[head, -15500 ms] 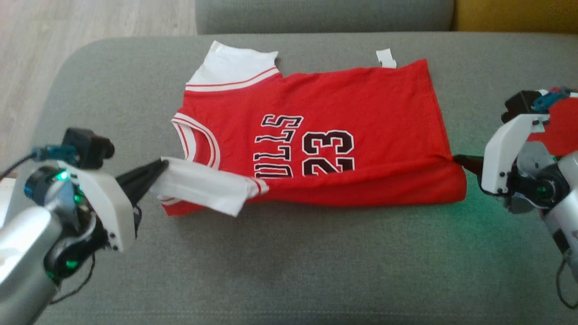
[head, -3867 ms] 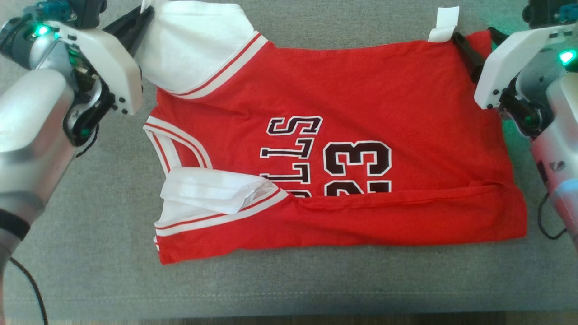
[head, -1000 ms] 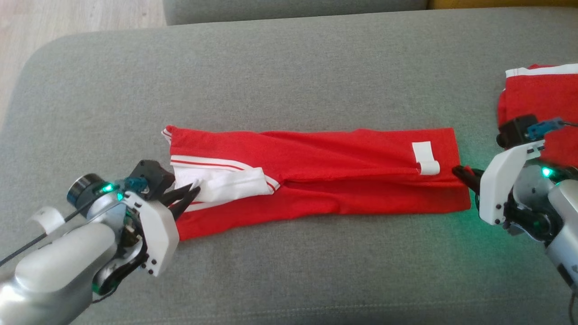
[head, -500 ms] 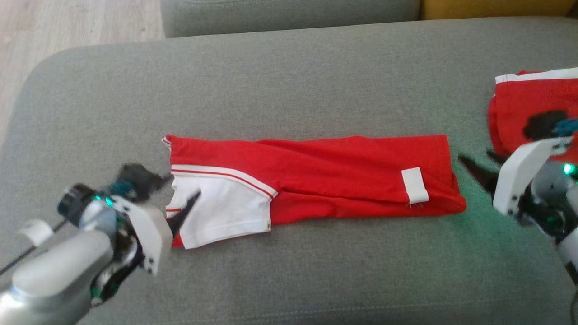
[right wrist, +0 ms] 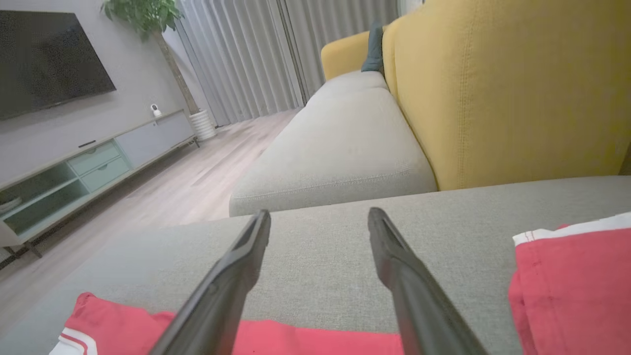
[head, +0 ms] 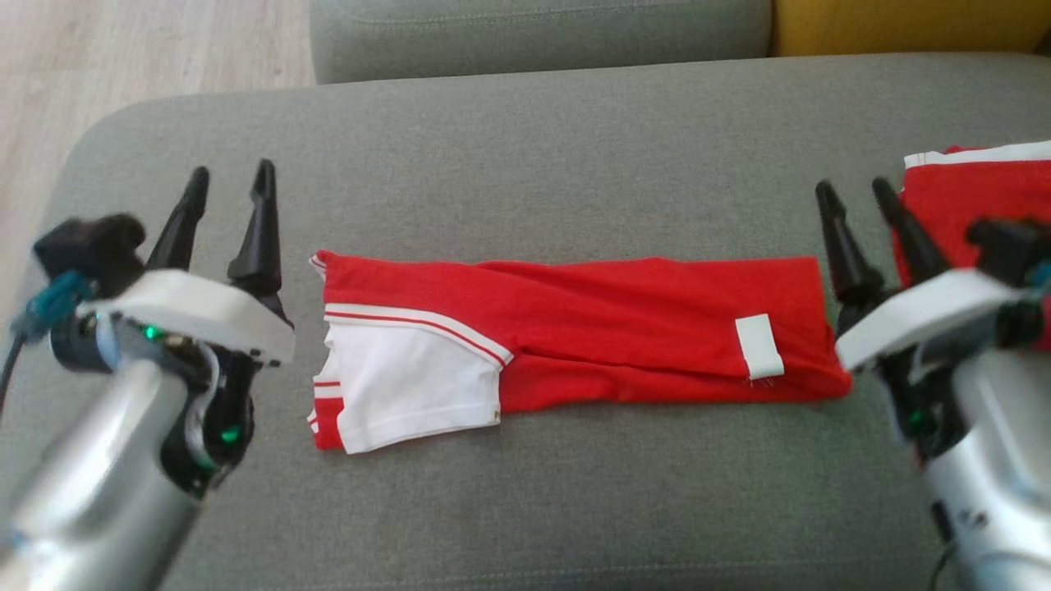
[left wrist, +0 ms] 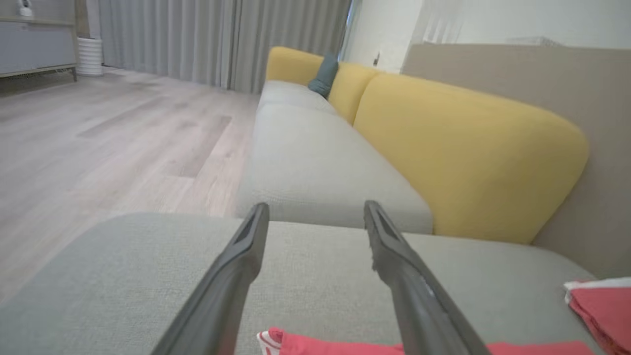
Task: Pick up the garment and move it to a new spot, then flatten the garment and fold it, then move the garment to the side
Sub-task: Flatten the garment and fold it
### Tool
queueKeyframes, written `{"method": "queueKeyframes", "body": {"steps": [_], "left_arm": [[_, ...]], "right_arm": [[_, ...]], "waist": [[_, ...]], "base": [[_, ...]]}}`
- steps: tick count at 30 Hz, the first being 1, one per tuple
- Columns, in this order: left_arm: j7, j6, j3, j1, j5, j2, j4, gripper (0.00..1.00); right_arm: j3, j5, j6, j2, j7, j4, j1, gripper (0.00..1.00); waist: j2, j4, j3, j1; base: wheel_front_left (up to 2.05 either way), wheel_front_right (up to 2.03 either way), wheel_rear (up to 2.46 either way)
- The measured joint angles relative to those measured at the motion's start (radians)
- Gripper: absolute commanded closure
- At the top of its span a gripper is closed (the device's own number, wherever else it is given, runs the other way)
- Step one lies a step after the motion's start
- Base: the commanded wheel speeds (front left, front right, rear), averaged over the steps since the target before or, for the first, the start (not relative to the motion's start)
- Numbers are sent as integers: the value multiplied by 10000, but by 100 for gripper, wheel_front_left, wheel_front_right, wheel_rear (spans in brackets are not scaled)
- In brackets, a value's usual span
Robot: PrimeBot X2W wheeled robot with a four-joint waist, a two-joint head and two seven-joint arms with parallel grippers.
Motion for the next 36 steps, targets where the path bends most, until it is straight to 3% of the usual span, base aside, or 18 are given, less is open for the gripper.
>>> {"method": "queueKeyframes", "body": {"steps": [4,10,14,22,30,36], "left_arm": [[-35,12,1883,1500,1528,-1147,-577,0],[-48,-715,3212,3665,3348,-2719,-648,0],[-48,-1287,3914,4243,4182,-3348,-541,0],[-48,-2393,4713,4315,5258,-3831,-130,0],[-48,-2984,5093,4151,5737,-4243,240,0],[-48,-3319,5248,3899,5967,-4481,493,0]], "right_arm": [[-598,-888,0,779,-1099,48,661,0],[-1185,-2010,0,1643,-1935,284,1309,0],[-1360,-2420,0,2006,-2052,416,1684,0],[-2096,-2798,0,2232,-1964,757,1737,0],[-3549,-2966,0,2575,-1438,2190,1606,0],[-3603,-2658,0,2591,-1331,3452,896,0]], "waist": [[0,104,-80,0],[0,208,-195,0],[0,223,-227,0],[0,253,-84,0],[0,264,378,0],[0,382,743,0]], "base": [[0,0,0],[0,0,0],[0,0,0],[0,0,0],[0,0,0],[0,0,0]]}}
